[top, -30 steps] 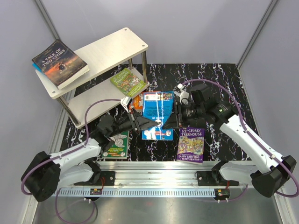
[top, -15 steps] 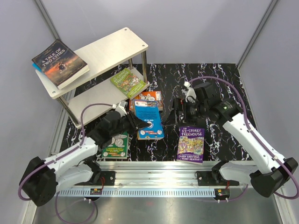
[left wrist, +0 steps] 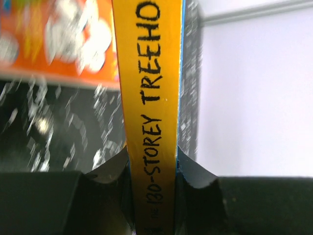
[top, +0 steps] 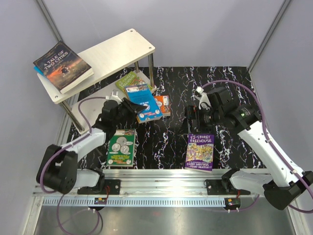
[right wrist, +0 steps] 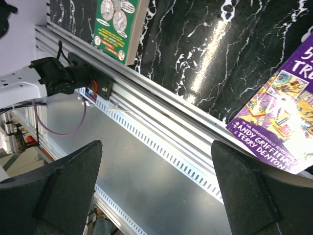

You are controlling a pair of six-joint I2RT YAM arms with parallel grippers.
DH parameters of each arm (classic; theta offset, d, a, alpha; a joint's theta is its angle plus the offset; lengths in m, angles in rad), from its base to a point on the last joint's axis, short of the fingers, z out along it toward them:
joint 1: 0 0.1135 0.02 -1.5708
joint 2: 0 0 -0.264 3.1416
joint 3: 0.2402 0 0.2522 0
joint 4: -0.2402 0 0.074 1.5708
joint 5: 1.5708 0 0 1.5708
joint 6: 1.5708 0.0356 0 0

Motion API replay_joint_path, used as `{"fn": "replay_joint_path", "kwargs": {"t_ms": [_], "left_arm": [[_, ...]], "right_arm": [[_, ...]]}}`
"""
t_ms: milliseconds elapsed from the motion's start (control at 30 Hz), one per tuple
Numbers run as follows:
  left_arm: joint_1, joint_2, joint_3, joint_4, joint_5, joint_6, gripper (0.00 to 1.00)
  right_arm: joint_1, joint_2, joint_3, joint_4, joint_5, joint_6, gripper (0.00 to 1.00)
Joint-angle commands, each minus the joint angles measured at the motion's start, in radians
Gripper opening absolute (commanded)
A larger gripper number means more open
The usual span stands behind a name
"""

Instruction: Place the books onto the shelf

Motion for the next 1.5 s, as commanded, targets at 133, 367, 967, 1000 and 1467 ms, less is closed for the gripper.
{"fn": "replay_joint_path", "kwargs": {"t_ms": [133,367,967,1000,1467], "left_arm": [[0.061,0.172,0.117,0.456,0.081,-0.095,0.00],[0.095,0.394,0.134,0.797,0.044,-0.223,0.00],[0.227,0.545,0.376,0.539,0.125,-0.140,0.00],[0.231,0.548,0.393,0.507,0.127,-0.114,0.00],[0.254,0.637,0.456,0.380,0.147,-0.146,0.00]], "right_arm": [[0.013,0.027,0.048,-0.028,0.044,-0.053,1.00],[0.038,0.061,0.051,-0.023,0.059,-0.073,0.99],[0.067,0.130,0.062,-0.017,0.087,-0.096,0.99],[0.067,0.130,0.060,-0.017,0.087,-0.093,0.99],[0.067,0.136,0.043,-0.006,0.084,-0.089,0.98]]}}
